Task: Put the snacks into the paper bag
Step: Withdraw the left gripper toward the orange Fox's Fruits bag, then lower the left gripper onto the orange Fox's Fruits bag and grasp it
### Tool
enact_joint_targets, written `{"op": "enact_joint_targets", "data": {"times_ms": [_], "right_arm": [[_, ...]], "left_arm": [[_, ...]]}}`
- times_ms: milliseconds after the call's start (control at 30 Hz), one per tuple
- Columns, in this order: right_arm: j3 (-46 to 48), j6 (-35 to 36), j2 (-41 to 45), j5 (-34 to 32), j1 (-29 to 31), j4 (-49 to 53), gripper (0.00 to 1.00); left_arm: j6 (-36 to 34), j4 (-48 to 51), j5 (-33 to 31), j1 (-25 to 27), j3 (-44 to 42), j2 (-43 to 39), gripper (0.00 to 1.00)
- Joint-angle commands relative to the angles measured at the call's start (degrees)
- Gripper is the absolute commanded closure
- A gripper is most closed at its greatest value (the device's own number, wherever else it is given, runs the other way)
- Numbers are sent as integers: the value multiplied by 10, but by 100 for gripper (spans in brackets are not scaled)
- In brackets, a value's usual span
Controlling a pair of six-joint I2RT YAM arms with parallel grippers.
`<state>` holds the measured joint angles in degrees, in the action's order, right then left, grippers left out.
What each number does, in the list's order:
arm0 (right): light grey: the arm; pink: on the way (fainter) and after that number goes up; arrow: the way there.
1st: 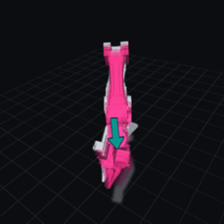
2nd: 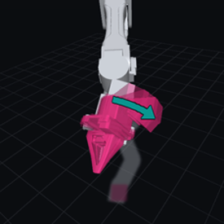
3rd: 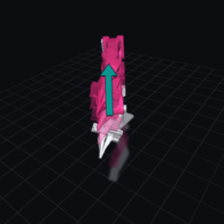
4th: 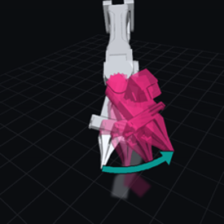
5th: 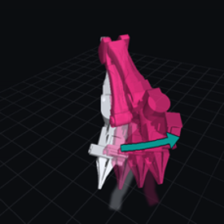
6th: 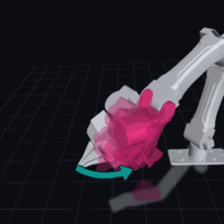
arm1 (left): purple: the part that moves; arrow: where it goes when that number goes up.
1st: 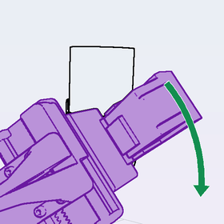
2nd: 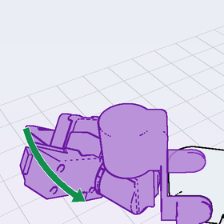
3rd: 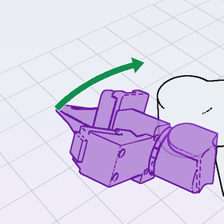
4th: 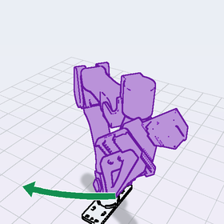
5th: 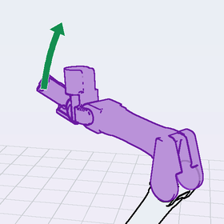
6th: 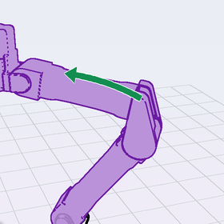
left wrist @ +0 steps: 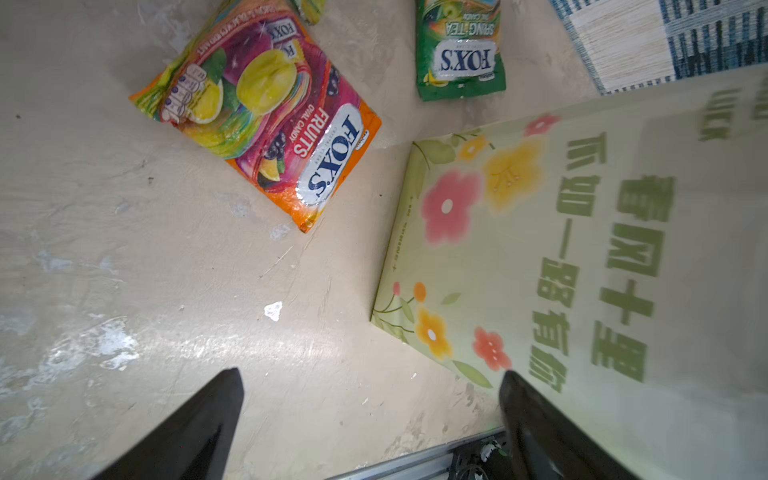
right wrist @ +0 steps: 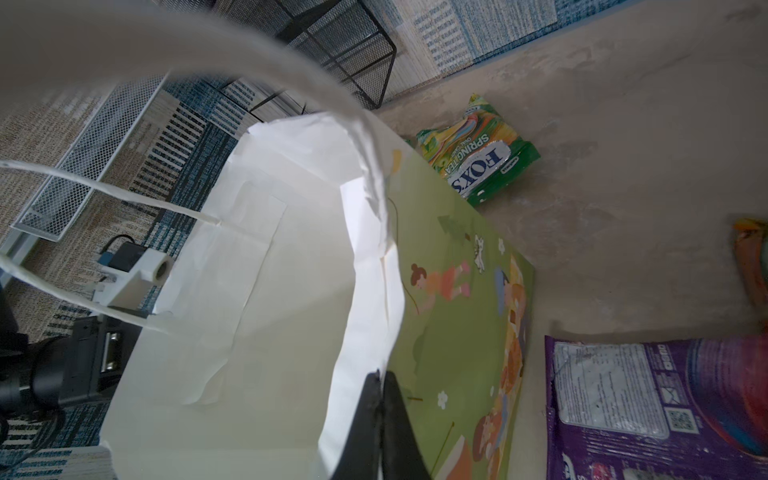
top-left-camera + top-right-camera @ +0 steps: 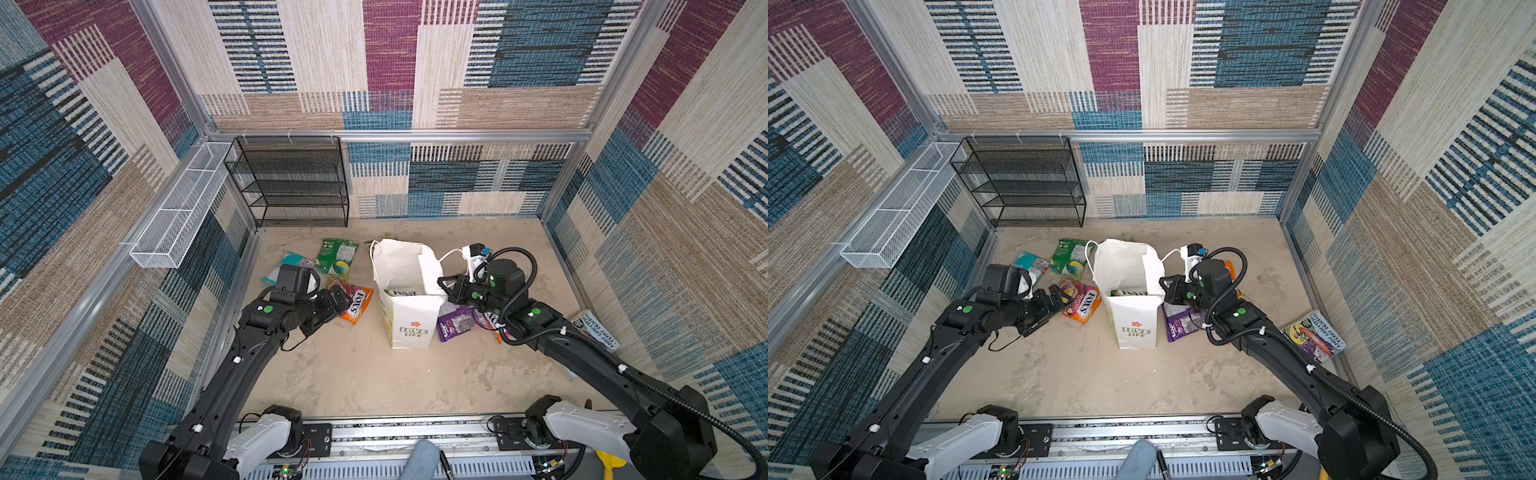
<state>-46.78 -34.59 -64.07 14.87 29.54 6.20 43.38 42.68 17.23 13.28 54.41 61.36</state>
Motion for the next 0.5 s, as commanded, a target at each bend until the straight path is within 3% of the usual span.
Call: {"op": "enact_joint_targets", "data": {"times_ms": [0, 167, 467], "right_arm": [[5, 5, 6, -11, 1, 0, 100], [5, 8, 11, -11, 0, 3, 100], [7, 10, 15, -15, 0, 4, 100]], "left_arm": [[20, -66, 31, -14, -32, 10, 1], [11, -93, 34, -37, -60, 49, 1], [81, -222, 47, -68, -134, 103, 3]]}}
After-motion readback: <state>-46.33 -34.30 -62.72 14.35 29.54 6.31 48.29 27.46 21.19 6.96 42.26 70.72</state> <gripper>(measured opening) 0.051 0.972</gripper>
